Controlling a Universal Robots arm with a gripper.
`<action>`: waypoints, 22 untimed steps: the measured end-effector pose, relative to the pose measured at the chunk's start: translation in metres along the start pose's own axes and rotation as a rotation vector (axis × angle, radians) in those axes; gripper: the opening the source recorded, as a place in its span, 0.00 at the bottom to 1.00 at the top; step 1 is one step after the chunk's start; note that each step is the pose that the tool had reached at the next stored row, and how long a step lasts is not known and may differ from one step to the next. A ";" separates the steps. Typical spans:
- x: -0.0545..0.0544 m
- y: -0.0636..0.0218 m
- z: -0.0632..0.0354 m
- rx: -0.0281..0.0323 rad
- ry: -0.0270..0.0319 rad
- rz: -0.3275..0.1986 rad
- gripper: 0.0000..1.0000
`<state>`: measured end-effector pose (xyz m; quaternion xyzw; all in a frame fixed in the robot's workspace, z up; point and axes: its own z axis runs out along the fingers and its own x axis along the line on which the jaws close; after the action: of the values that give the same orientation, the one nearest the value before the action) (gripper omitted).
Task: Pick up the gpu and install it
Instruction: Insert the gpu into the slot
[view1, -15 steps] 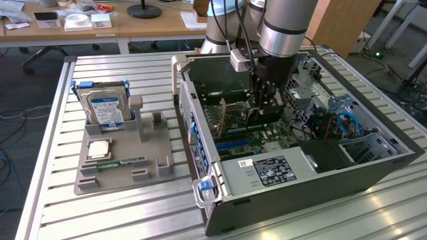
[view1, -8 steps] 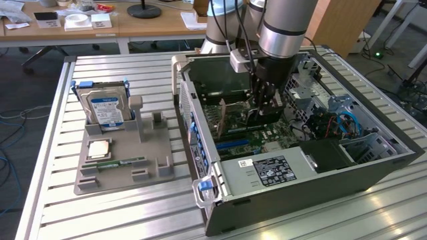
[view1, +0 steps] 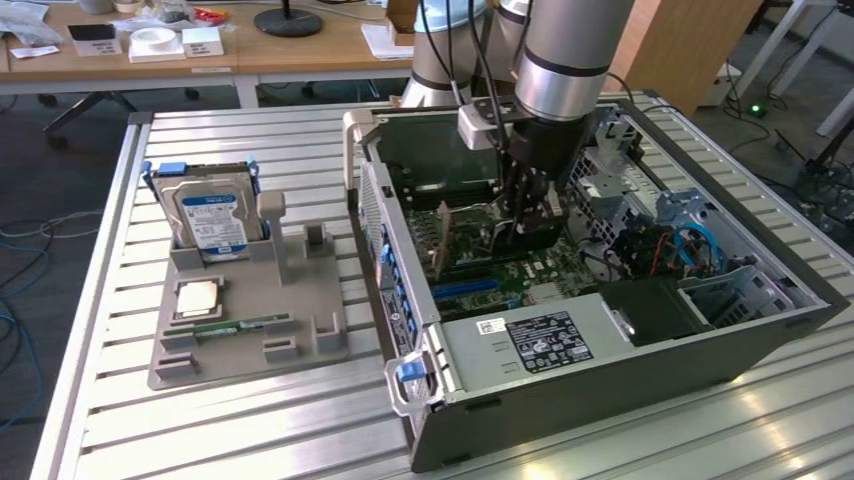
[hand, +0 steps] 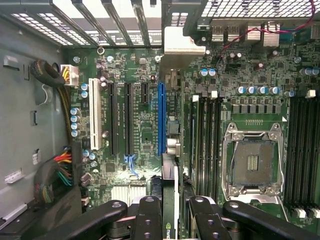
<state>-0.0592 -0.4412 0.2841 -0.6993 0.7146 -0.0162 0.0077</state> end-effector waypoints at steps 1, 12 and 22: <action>0.000 0.0003 0.0000 0.0000 0.0000 0.000 0.26; 0.001 0.0003 0.0000 -0.0001 0.0000 0.000 0.26; 0.007 0.0084 0.0030 0.0001 -0.0002 -0.002 0.26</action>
<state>-0.0677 -0.4482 0.2809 -0.7000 0.7140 -0.0162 0.0077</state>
